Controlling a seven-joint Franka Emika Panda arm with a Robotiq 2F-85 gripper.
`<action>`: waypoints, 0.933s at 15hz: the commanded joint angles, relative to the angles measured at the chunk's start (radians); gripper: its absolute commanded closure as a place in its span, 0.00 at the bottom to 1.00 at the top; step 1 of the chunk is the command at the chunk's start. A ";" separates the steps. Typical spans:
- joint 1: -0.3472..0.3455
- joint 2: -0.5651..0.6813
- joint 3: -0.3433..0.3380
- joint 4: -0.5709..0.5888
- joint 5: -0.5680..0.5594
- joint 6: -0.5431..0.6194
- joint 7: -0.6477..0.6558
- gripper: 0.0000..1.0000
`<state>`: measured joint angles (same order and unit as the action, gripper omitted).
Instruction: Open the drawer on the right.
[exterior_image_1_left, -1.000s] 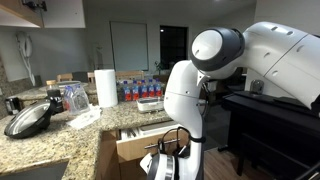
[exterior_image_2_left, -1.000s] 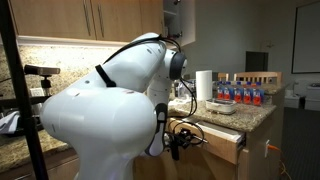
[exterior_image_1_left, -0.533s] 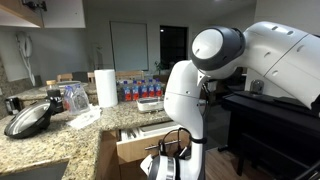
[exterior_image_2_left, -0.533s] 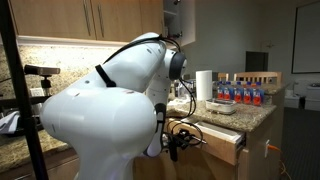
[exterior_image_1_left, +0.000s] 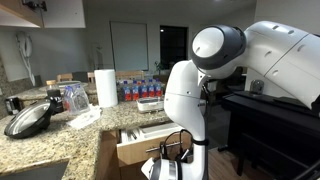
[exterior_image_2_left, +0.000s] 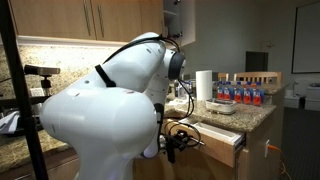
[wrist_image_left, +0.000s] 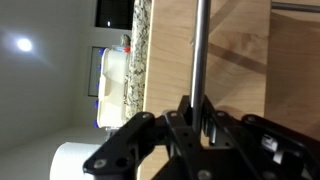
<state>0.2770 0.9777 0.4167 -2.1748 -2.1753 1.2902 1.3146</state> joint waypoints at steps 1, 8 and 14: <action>0.005 0.059 0.021 -0.032 0.032 0.072 0.034 0.92; 0.005 0.057 0.028 -0.048 0.035 0.071 0.042 0.92; 0.010 0.067 0.028 -0.052 0.037 0.062 0.051 0.92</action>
<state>0.2793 0.9659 0.4303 -2.2113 -2.1616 1.2820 1.3220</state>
